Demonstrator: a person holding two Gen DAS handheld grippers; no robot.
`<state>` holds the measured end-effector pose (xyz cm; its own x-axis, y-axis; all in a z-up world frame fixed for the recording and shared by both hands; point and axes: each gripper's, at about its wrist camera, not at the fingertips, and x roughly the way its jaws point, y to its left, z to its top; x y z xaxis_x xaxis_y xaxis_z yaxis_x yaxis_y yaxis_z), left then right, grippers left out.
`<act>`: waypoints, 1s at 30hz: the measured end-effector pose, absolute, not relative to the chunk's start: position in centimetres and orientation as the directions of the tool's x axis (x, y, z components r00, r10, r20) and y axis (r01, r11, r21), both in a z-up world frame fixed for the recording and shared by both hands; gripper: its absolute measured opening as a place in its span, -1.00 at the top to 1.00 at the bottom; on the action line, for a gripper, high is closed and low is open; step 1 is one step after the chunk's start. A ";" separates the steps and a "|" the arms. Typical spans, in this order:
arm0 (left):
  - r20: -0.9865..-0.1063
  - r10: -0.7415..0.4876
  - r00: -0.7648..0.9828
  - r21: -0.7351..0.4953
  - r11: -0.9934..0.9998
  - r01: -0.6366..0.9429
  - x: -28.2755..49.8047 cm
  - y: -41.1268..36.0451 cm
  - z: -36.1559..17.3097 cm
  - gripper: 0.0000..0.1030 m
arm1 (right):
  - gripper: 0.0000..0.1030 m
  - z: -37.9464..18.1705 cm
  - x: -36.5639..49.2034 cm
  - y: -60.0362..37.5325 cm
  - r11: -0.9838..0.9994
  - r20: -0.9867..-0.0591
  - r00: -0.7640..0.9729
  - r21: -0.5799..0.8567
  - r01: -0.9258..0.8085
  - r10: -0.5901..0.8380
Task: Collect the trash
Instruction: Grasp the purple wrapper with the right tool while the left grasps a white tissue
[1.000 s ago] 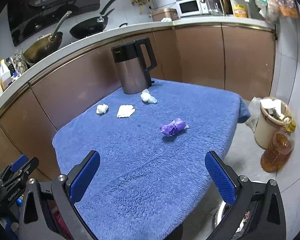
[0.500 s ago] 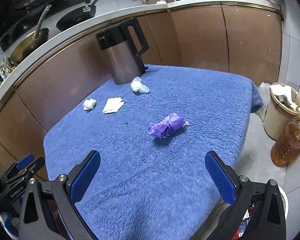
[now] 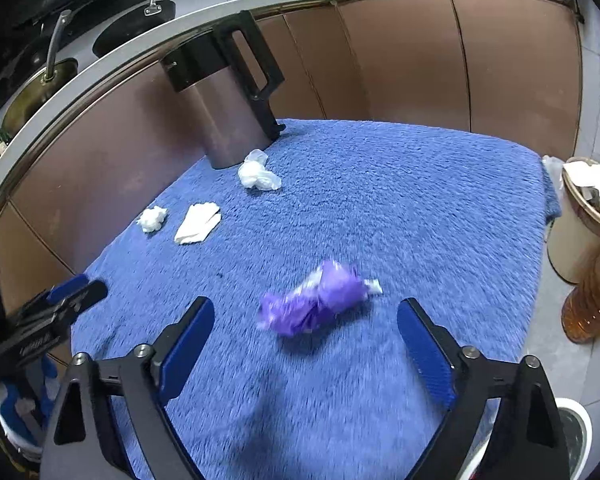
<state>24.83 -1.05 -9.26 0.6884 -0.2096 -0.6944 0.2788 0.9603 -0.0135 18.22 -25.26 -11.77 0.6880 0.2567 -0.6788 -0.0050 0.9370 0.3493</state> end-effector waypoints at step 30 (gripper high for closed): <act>-0.765 -0.256 0.591 -0.031 0.931 0.363 34.9 -5.6 -14.0 0.80 | 0.31 -14.2 21.5 -24.4 0.932 -0.695 0.659 0.361 -0.026 0.288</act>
